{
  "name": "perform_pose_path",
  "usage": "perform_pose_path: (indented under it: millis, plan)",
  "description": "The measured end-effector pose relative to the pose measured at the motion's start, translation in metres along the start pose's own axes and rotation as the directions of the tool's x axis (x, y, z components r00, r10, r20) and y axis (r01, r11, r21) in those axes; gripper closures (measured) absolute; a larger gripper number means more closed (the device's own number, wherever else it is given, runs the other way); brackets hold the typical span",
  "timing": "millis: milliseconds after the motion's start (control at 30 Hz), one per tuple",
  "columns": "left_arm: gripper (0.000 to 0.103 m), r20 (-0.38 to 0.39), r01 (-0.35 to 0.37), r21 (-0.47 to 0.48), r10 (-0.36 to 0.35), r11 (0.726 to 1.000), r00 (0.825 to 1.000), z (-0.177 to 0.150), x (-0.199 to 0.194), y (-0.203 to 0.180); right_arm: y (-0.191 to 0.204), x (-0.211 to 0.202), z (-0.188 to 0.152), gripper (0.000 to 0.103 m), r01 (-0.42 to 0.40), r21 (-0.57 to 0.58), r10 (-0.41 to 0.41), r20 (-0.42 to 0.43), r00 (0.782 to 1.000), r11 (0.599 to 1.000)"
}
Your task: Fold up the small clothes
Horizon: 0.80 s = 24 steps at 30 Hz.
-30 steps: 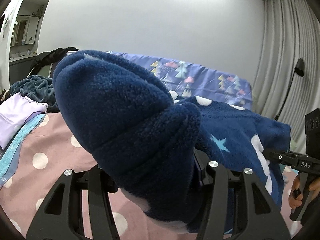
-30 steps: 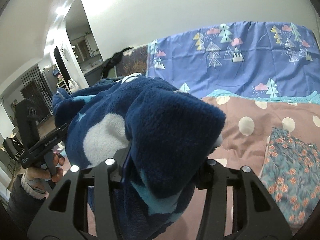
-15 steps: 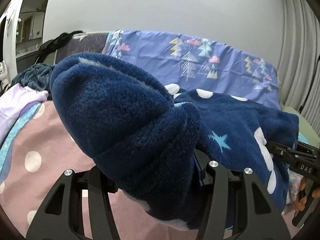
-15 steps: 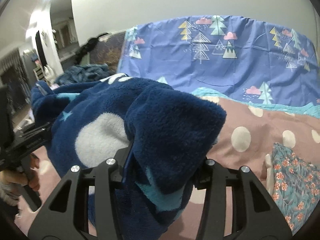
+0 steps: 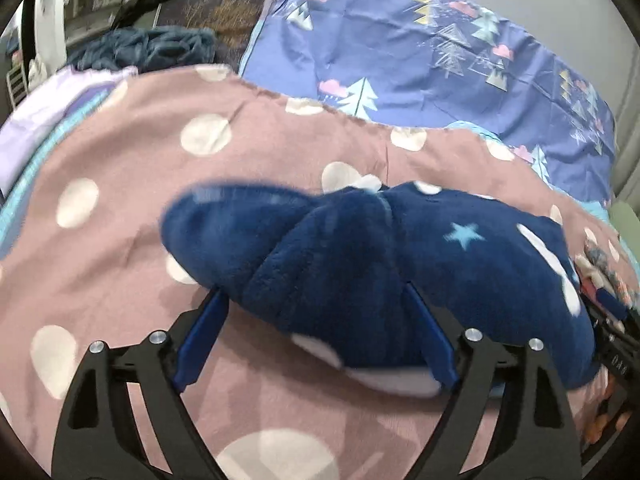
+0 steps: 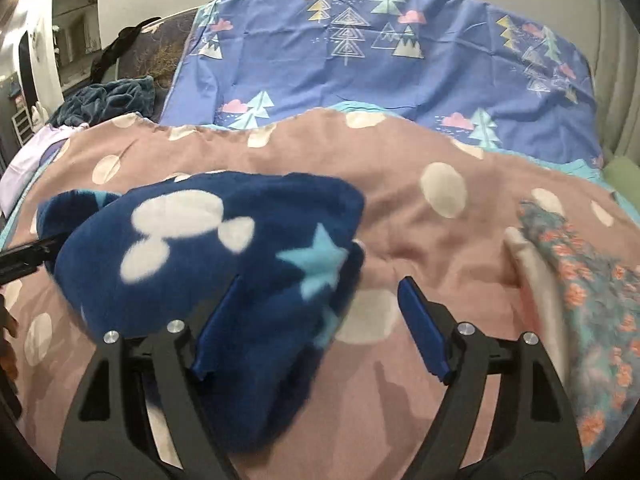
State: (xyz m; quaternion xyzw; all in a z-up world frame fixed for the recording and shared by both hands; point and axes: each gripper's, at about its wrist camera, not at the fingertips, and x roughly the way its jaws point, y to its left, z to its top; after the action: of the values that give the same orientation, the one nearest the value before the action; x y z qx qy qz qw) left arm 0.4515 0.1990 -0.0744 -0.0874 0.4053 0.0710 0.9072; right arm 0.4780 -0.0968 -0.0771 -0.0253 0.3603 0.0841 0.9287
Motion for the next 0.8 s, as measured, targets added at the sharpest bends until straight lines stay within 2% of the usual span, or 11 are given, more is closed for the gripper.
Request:
perform_pose_path:
  millis: [67, 167, 300, 433, 467, 533, 633, 733, 800]
  plan:
    - [0.013, 0.023, 0.001, 0.061, -0.002, 0.998, 1.000, -0.004, -0.019, -0.006, -0.002, -0.022, -0.005, 0.022, 0.014, -0.022, -0.014, 0.028, 1.000, 1.000]
    - [0.010, 0.074, 0.033, 0.143, -0.044, 0.989, 0.996, -0.024, -0.051, -0.016, 0.000, -0.067, -0.025, 0.011, 0.005, -0.043, -0.002, 0.081, 0.997, 0.999]
    - [0.004, 0.135, 0.124, 0.164, -0.147, 0.979, 0.980, -0.062, -0.104, -0.024, -0.007, -0.134, -0.070, 0.002, -0.005, -0.034, 0.011, 0.185, 0.983, 0.999]
    - [0.002, 0.194, 0.187, 0.192, -0.224, 0.963, 0.955, -0.104, -0.161, -0.036, -0.027, -0.201, -0.114, 0.002, 0.036, 0.036, -0.045, 0.270, 0.962, 0.999]
    - [0.001, 0.187, 0.192, 0.198, -0.229, 0.961, 0.955, -0.112, -0.174, -0.040, -0.035, -0.220, -0.125, 0.002, 0.039, 0.067, -0.056, 0.277, 0.959, 0.997]
    - [0.002, 0.214, 0.168, 0.206, -0.212, 0.964, 0.954, -0.130, -0.201, -0.049, -0.047, -0.250, -0.141, 0.002, 0.032, 0.108, -0.060, 0.273, 0.960, 0.994]
    - [0.001, 0.286, 0.085, 0.250, -0.158, 0.965, 0.945, -0.153, -0.242, -0.066, -0.056, -0.286, -0.155, 0.002, 0.027, 0.137, -0.066, 0.288, 0.955, 0.990]
    - [0.001, 0.359, 0.032, 0.284, -0.137, 0.958, 0.923, -0.170, -0.281, -0.079, -0.060, -0.330, -0.167, 0.002, 0.021, 0.165, -0.074, 0.326, 0.942, 0.986]
    - [0.001, 0.394, 0.022, 0.284, -0.138, 0.959, 0.909, -0.180, -0.307, -0.086, -0.057, -0.349, -0.169, 0.002, 0.015, 0.162, -0.071, 0.340, 0.938, 0.987]
